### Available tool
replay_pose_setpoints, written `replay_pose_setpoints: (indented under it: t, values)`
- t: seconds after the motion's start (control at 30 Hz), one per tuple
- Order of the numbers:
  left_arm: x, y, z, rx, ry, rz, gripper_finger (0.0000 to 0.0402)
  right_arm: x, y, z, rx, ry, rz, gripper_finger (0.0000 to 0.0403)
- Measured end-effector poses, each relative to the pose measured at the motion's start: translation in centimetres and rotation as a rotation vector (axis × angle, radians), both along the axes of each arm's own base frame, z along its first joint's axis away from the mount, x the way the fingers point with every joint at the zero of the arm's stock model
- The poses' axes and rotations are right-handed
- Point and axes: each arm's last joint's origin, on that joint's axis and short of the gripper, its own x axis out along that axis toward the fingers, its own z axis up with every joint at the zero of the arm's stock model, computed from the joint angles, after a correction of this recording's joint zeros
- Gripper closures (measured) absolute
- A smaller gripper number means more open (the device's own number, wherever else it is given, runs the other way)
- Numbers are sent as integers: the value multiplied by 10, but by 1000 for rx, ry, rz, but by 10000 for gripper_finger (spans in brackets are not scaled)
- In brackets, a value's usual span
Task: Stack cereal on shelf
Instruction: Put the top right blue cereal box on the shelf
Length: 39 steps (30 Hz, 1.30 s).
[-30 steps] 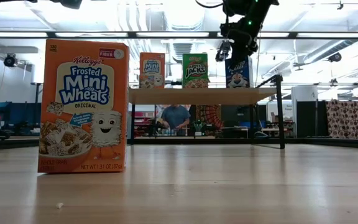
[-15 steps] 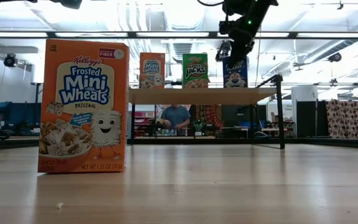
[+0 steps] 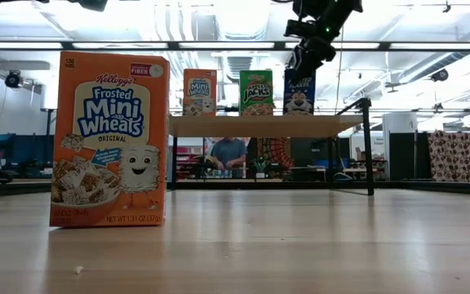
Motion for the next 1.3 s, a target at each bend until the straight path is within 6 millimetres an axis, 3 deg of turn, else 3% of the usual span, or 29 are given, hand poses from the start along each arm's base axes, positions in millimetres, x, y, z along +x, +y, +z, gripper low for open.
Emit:
replay_pose_setpoints:
  t: [0.33, 0.67, 1.3]
  values:
    - [0, 0, 0, -1, -3, 0, 401, -20, -21, -1, 47, -27, 44, 217]
    - [0, 0, 0, -1, -2, 0, 401, -18, -23, -14, 84, -8, 36, 216]
    - [0, 0, 0, -1, -2, 0, 401, -14, -28, -16, 86, -37, -6, 200]
